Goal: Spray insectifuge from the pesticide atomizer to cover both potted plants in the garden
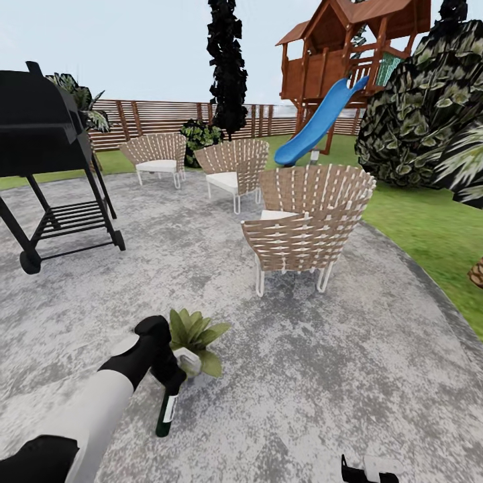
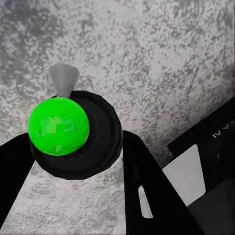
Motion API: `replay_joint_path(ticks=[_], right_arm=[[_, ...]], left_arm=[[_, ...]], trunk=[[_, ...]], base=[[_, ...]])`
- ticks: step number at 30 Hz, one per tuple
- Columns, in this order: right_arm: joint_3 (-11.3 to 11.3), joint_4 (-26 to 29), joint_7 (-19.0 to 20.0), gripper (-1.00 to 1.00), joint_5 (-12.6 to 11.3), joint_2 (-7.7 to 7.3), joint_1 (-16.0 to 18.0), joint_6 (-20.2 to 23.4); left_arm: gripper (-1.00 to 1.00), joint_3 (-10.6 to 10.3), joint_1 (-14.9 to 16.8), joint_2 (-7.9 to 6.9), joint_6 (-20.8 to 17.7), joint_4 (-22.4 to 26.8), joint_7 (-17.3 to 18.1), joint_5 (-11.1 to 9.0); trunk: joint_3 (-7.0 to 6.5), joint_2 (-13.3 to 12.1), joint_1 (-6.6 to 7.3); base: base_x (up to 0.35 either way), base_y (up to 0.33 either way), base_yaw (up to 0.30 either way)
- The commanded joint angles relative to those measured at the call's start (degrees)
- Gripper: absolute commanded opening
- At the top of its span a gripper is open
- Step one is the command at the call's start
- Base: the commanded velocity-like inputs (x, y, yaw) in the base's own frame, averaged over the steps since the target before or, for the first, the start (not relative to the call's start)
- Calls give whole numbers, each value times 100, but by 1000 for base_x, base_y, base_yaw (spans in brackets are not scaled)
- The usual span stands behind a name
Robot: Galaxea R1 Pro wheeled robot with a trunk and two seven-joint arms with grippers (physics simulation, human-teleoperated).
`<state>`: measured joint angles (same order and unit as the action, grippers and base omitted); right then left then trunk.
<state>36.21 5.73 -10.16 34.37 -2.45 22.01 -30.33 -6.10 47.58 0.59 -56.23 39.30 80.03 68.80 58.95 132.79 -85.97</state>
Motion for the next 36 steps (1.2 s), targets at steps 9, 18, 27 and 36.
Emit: replay_joint_path(ticks=[9,18,27,36], right_arm=[[26,-10,-31,100,62,-1,5,-17],[18,-16,-30,100,69,-1,5,-17],[18,-19,-30,100,70,-1,5,-17],[18,-19,-30,100,70,-1,5,-8]], left_arm=[[-100,440,32,196,-90,10,45,91],[-100,863,15,-61,-94,8,48,109],[-100,828,14,44,-171,-38,31,149],[-100,782,0,-5,-169,6,30,147]], trunk=[[5,2,1],[5,2,1],[5,2,1],[5,2,1]], base=[[0,0,0],[0,0,0],[0,0,0],[0,0,0]])
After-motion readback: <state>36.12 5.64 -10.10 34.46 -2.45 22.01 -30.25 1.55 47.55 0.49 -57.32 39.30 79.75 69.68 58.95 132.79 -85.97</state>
